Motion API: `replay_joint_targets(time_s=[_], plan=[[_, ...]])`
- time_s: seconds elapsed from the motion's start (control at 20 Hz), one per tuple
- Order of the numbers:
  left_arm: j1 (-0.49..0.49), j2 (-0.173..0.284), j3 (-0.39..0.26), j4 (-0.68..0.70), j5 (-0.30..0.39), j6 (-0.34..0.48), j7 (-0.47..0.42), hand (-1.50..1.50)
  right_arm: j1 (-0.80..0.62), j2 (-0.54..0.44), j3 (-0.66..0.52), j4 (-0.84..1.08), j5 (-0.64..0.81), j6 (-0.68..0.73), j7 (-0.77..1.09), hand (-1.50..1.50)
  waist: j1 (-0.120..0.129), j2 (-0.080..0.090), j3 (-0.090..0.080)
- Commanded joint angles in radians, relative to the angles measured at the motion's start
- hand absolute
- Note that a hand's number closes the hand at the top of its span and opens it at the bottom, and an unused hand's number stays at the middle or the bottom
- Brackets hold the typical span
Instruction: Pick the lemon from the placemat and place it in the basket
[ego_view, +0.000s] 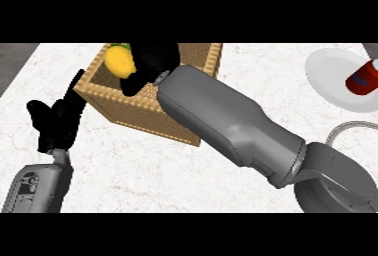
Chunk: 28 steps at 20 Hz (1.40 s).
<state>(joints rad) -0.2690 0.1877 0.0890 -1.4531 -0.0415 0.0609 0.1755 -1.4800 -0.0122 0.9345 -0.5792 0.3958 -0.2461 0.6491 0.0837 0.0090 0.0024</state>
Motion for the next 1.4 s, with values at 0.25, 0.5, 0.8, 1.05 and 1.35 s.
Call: replay_joint_targets(time_s=[0.25,0.5,0.8,1.05,1.35], plan=[[-0.024,0.017,0.016,0.030,0.009,-0.018,-0.002,0.00,0.008,0.011,0.052,0.082,-0.017,-0.025,-0.051,1.50,-0.005,0.011,-0.005],[-0.020,-0.004,-0.004,0.031,-0.008,-0.006,-0.016,0.00,0.058,0.011,0.125,0.068,-0.007,-0.022,-0.007,1.50,0.004,0.012,-0.005],[-0.007,-0.003,0.000,0.032,-0.002,-0.018,-0.035,0.00,0.055,0.011,0.129,0.101,-0.021,-0.033,-0.030,1.50,0.010,0.015,-0.005],[-0.035,-0.004,0.009,0.030,0.002,-0.009,-0.024,0.00,0.046,0.011,0.124,0.119,-0.058,0.037,-0.044,1.50,0.018,0.019,-0.006],[-0.021,-0.009,0.008,0.023,-0.016,0.013,-0.010,0.00,0.054,0.011,0.104,0.171,-0.088,0.066,-0.108,1.50,0.002,0.016,-0.005]])
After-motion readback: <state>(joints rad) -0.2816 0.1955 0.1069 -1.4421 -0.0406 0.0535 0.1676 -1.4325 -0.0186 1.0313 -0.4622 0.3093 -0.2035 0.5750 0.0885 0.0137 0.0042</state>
